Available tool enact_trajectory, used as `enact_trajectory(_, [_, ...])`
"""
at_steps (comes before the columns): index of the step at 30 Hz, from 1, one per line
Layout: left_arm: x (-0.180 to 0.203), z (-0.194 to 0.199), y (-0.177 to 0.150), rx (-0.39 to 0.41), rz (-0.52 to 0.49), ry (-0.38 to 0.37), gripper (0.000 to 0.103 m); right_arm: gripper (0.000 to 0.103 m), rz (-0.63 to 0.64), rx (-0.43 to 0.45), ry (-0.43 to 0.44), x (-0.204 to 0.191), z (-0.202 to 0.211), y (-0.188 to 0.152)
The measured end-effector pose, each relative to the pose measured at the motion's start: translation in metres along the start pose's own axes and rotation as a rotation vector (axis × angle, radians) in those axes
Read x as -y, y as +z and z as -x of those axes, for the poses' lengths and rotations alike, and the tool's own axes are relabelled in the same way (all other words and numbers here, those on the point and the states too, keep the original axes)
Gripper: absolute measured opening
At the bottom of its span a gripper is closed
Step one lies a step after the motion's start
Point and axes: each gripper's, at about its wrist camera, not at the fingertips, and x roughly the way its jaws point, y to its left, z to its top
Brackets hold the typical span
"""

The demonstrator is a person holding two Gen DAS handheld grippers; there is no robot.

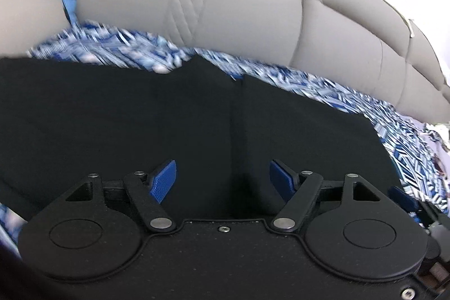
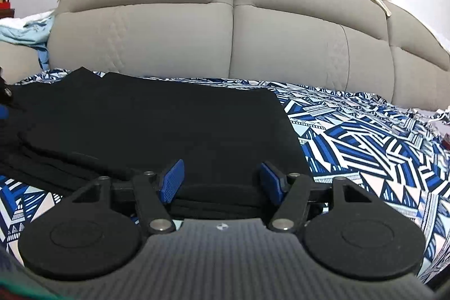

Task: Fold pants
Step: 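Lay the trousers flat and pinch the center crease with the left gripper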

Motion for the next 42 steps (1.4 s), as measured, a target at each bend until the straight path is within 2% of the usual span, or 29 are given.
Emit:
enact_trajectory(2, [0.008,-0.009,-0.003,-0.032,0.022,0.017,0.072,0.074,-0.007,0.006,0.007,0.001,0.001,-0.003])
enact_trajectory(4, [0.016,-0.013,-0.004,-0.025,0.027,0.052,0.072,0.074,0.002,0.013,0.012,0.002,0.001,-0.003])
enact_trajectory(5, [0.020,-0.014,-0.005,-0.029,0.019,0.058,0.067,0.074,0.003,0.017,0.011,0.000,0.003,-0.004])
enact_trajectory(6, [0.023,-0.014,-0.005,-0.035,0.016,0.055,0.050,0.074,0.003,0.020,0.014,0.001,0.003,-0.005])
enact_trajectory(8, [0.030,-0.015,-0.007,-0.057,0.003,0.035,0.038,0.074,-0.001,0.023,0.016,0.001,0.006,-0.004])
enact_trajectory(12, [0.042,-0.017,-0.014,-0.046,-0.058,0.076,0.039,0.074,-0.003,0.029,0.013,0.001,0.007,-0.005])
enact_trajectory(13, [0.044,-0.016,-0.015,-0.036,-0.053,0.089,0.034,0.074,-0.004,0.030,0.013,0.001,0.007,-0.005])
enact_trajectory(14, [0.045,-0.014,-0.016,-0.023,-0.046,0.107,0.009,0.074,-0.005,0.030,0.012,0.001,0.008,-0.005])
enact_trajectory(15, [0.044,-0.011,-0.016,-0.009,-0.034,0.095,0.007,0.074,-0.009,0.030,0.013,0.001,0.008,-0.005])
enact_trajectory(18, [0.042,0.004,-0.019,0.033,-0.024,0.093,0.006,0.074,-0.013,0.027,0.031,0.003,0.011,-0.005])
enact_trajectory(22, [0.037,0.006,-0.027,0.007,-0.041,0.121,0.007,0.075,-0.017,0.029,0.067,0.005,0.017,-0.006])
enact_trajectory(33, [0.028,0.012,-0.037,0.034,-0.088,0.189,0.022,0.077,-0.058,0.096,0.071,0.005,0.027,-0.002])
enact_trajectory(35, [0.027,0.012,-0.037,0.036,-0.107,0.188,0.022,0.077,-0.078,0.077,0.072,0.007,0.024,-0.002])
enact_trajectory(37, [0.026,0.010,-0.035,0.031,-0.099,0.185,0.022,0.075,-0.120,0.020,0.072,0.010,0.016,-0.004])
enact_trajectory(42, [0.023,0.010,-0.035,0.036,-0.078,0.178,0.022,0.075,-0.016,0.043,0.024,-0.003,0.015,-0.012])
